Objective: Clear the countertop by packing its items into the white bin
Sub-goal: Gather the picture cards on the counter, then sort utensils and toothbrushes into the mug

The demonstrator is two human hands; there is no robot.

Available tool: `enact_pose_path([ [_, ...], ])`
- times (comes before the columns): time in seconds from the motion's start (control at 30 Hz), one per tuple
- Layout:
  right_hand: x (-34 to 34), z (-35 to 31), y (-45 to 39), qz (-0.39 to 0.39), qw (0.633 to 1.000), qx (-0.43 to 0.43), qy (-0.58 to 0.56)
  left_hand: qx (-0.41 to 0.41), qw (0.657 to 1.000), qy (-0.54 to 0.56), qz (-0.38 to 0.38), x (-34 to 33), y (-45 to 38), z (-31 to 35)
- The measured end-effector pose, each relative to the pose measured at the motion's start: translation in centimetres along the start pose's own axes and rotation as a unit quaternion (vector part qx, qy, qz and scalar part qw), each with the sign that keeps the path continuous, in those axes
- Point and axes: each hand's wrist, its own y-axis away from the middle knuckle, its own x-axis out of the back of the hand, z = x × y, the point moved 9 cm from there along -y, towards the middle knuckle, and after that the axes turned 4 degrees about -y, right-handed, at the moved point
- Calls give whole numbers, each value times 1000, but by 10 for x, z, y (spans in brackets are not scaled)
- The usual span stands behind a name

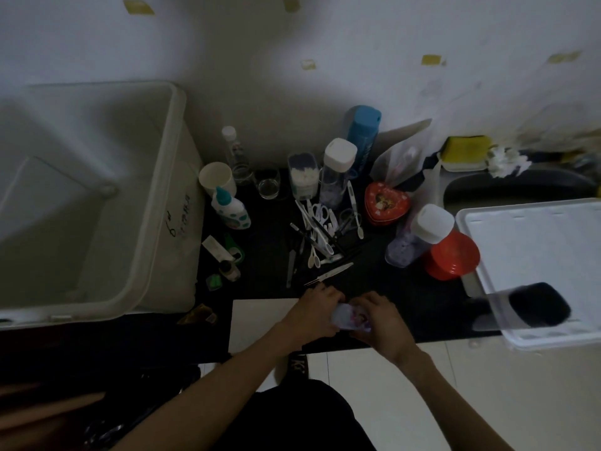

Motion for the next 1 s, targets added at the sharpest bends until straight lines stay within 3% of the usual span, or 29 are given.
enact_pose_path([
  [0.13,-12,14,4,12,1000,-6,8,-29,993,-112,-32,-16,-3,12],
  [0.33,-17,22,6,9,1000,-2,1,-42,990,-130,-27,-30,-2,9],
  [0.43,-12,24,5,2,1000,0,-11,-28,998,-62,2,-18,0,1],
  [0.5,2,23,-1,22,997,-9,-67,12,998,21,62,5,3,-13],
  [0.63,32,10,-33,86,985,-22,-145,143,960,147,191,57,15,-65],
  [0.73,44,-16,-66,95,982,1,-161,231,931,196,206,75,25,-103],
  [1.0,81,-116,-147,106,971,75,-199,286,889,242,265,146,56,-143],
])
